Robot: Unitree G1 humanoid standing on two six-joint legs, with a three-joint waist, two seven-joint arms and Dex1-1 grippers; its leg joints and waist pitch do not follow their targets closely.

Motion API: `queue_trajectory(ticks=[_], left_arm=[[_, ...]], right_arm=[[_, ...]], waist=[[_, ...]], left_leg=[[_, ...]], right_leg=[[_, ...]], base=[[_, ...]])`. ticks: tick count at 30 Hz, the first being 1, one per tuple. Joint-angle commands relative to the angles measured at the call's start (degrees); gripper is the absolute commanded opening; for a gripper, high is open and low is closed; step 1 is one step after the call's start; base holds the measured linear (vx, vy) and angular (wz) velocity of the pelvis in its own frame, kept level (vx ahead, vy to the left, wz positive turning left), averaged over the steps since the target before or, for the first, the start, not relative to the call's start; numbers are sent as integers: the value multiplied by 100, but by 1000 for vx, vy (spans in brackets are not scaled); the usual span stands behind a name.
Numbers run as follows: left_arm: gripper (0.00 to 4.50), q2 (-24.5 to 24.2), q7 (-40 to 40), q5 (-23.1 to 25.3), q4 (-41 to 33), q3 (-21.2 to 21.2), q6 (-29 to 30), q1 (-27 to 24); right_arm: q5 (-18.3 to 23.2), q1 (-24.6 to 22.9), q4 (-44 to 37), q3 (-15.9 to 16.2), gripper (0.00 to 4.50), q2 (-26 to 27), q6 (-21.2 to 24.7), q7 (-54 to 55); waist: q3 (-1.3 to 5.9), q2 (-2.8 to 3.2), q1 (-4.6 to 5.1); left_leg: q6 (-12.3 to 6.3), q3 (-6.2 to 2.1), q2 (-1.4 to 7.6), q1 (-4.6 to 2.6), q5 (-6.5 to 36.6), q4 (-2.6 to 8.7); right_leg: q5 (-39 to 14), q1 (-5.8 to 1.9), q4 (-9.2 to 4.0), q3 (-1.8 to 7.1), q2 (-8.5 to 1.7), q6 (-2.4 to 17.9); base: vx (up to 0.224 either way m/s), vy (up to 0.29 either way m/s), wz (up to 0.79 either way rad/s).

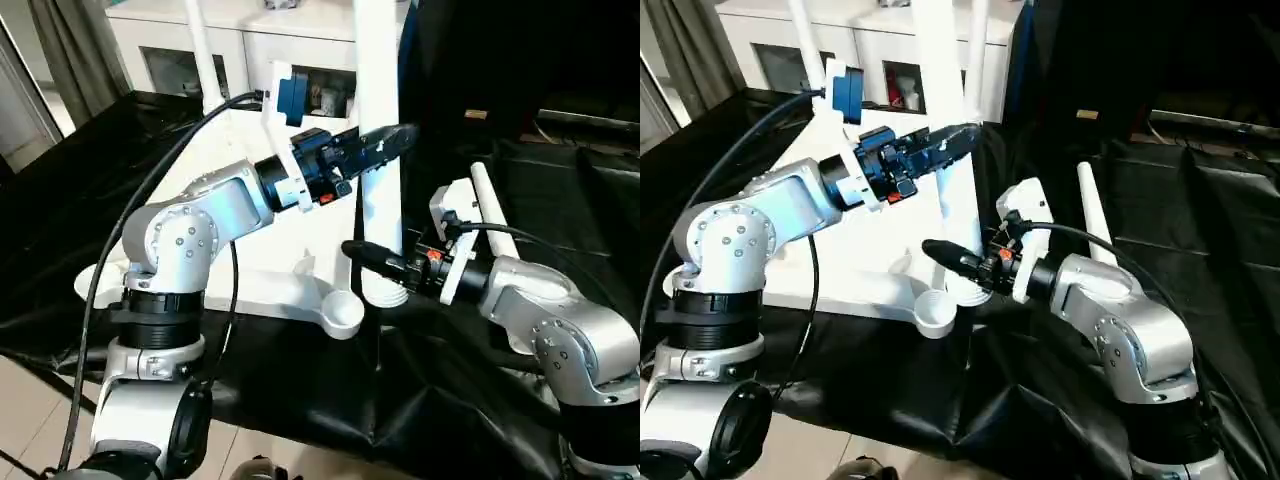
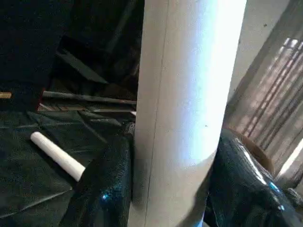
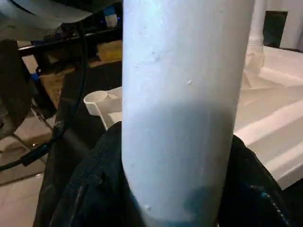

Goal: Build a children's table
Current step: Pick table leg

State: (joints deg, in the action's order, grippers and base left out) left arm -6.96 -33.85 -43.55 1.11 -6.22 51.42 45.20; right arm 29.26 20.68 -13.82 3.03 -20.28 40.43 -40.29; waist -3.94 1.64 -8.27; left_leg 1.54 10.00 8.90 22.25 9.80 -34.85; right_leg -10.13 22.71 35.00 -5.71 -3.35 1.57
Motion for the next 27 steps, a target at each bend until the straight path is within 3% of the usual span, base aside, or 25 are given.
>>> queue_trajectory(ticks=[1, 11, 15, 19, 27], left_arm=[[187, -28, 302, 165, 77, -96, -108, 186], [182, 54, 582, 393, -70, 52, -229, 291], [182, -97, 644, 834, -172, 470, -439, 279], [182, -180, 473, 950, -292, 681, -499, 219], [182, -240, 301, 997, -465, 906, -541, 125]], right_arm=[[-11, 81, -38, 26, 263, 46, -77, 69], [-104, 87, -72, 103, 340, 21, -63, 123], [-230, 213, 35, 67, 340, -6, 428, 542], [-162, 315, 84, -77, 340, 45, 549, 665], [-96, 369, 33, -25, 340, 6, 739, 676]], waist=[[477, -93, -15], [466, -109, -14], [468, -110, 5], [468, -109, -2], [478, -125, 1]], left_leg=[[-184, -186, 417, -92, 813, 353], [-195, -187, 417, -89, 791, 355], [-153, -191, 414, -99, 777, 364], [-125, -187, 417, -103, 815, 361], [-161, -177, 415, -81, 677, 350]], right_leg=[[-1846, -301, -504, 369, -610, 532], [-1939, -300, -520, 367, -607, 464], [-1953, -290, -517, 370, -594, 405], [-2019, -287, -527, 373, -611, 386], [-1758, -305, -482, 377, -608, 494]], base=[[0, 0, 0], [0, 0, 0], [0, 0, 0], [0, 0, 0], [0, 0, 0]])
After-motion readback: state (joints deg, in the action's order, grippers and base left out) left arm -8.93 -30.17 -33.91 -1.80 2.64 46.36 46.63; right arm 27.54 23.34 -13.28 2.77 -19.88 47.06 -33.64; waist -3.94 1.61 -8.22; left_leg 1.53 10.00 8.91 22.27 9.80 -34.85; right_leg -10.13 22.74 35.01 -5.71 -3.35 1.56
